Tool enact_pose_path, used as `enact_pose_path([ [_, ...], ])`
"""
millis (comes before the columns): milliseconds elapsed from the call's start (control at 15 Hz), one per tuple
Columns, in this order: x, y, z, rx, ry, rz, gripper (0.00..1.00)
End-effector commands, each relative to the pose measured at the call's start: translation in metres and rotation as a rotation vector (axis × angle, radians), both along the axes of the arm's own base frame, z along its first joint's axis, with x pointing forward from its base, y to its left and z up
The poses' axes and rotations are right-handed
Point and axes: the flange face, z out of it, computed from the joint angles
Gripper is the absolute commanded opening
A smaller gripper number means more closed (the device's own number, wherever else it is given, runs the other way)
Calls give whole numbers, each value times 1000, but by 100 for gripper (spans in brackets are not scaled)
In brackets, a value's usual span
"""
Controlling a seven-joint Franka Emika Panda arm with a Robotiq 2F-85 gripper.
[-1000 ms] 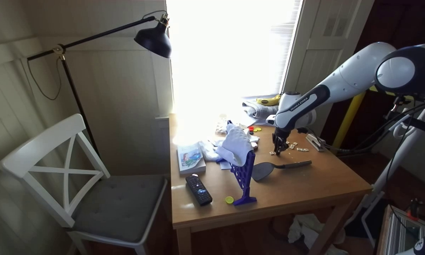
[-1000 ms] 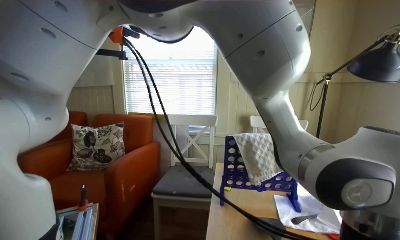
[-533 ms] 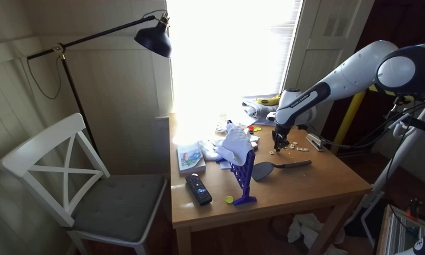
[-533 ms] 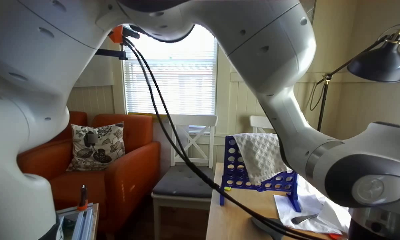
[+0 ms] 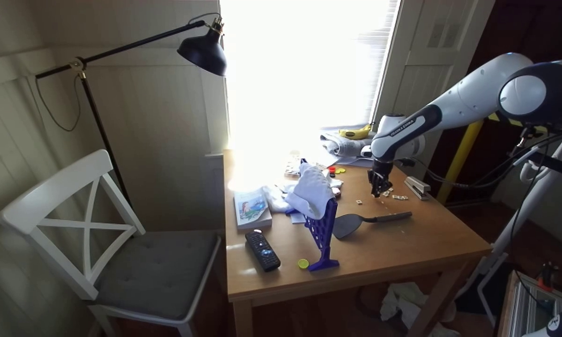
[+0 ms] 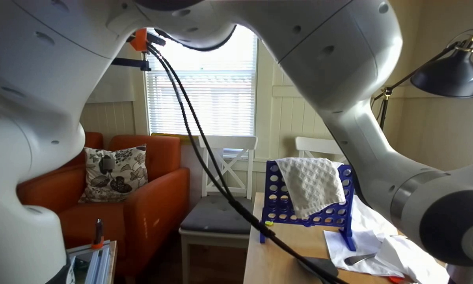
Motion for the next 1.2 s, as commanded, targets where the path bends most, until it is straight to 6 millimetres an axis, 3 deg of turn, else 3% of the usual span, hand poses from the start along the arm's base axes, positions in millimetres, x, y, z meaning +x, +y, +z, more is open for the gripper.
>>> enact_pose_path([
  [0,-1,-3,0,-1,2,-3,22],
  [133,-1,-3,0,-1,2,-2,22],
  [200,0,-1,0,-1,2,0,5],
  [1133,13,36,-4,-48,-17,-83,5],
])
